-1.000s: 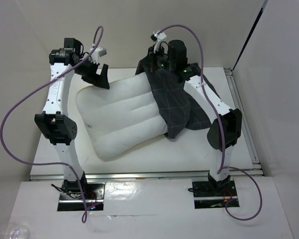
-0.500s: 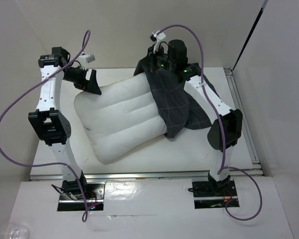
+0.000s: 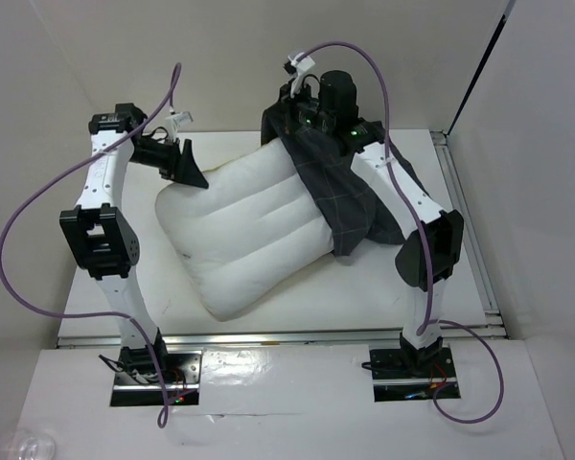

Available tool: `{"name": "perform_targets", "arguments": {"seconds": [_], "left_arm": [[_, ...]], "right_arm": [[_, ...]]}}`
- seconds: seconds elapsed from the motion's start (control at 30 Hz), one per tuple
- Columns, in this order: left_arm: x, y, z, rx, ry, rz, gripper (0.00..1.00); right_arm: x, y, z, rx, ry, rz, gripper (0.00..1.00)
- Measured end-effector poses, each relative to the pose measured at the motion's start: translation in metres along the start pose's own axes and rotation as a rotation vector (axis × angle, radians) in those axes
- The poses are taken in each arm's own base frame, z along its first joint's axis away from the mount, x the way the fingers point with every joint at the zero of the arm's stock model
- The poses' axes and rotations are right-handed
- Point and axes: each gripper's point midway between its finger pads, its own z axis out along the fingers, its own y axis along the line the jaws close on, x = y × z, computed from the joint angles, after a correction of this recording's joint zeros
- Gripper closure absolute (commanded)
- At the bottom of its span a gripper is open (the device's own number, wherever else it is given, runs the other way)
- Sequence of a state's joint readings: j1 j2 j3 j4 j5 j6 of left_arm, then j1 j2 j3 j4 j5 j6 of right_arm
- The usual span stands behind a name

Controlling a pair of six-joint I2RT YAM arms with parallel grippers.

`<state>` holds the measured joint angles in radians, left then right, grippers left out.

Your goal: Put the pillow into the pillowcase

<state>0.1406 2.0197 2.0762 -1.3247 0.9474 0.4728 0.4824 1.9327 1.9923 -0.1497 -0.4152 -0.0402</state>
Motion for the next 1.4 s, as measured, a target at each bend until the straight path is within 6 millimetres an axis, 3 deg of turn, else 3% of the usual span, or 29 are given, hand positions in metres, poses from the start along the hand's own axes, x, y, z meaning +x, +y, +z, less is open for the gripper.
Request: {"name": "perform_targets", "arguments": {"seconds": [0.07,0.1,0.13,0.17,0.3,0.43,0.7,0.93,1.13,1.4], "left_arm": [[0.003,-0.007,0.009,0.032,0.015,-0.004,0.37],[0.005,-0.012,0.014,0.049,0.026,0.001,0.77],[0.006,-0.017,0.019,0.061,0.037,0.003,0.98],[0.007,-0.023,0.024,0.078,0.047,0.017,1.00],[0.007,-0.039,0.039,0.113,0.079,0.055,1.00],[0.000,-0.045,0.037,0.110,0.071,0.049,1.00],[-0.032,-0.021,0.026,0.027,-0.043,0.015,1.00],[-0.050,-0.014,0.028,0.004,-0.102,0.012,1.00],[-0.060,-0.011,0.031,0.003,-0.143,-0.001,1.00],[-0.068,-0.008,0.029,0.000,-0.186,-0.020,1.00]], "right_arm": [[-0.003,0.002,0.003,-0.003,-0.007,-0.006,1.00],[-0.005,0.003,0.004,-0.004,-0.011,-0.007,1.00],[-0.005,0.003,0.006,-0.004,-0.013,-0.008,1.00],[-0.006,0.004,0.007,-0.004,-0.014,-0.009,1.00],[-0.005,0.012,0.011,-0.012,-0.013,-0.010,1.00],[-0.004,0.020,0.015,-0.017,-0.011,-0.001,1.00],[0.008,0.050,0.022,-0.059,0.021,0.032,1.00],[0.022,0.081,0.027,-0.119,0.078,0.069,1.00],[0.029,0.109,0.046,-0.199,0.103,0.092,1.00],[0.047,0.126,0.074,-0.250,0.134,0.137,1.00]]}}
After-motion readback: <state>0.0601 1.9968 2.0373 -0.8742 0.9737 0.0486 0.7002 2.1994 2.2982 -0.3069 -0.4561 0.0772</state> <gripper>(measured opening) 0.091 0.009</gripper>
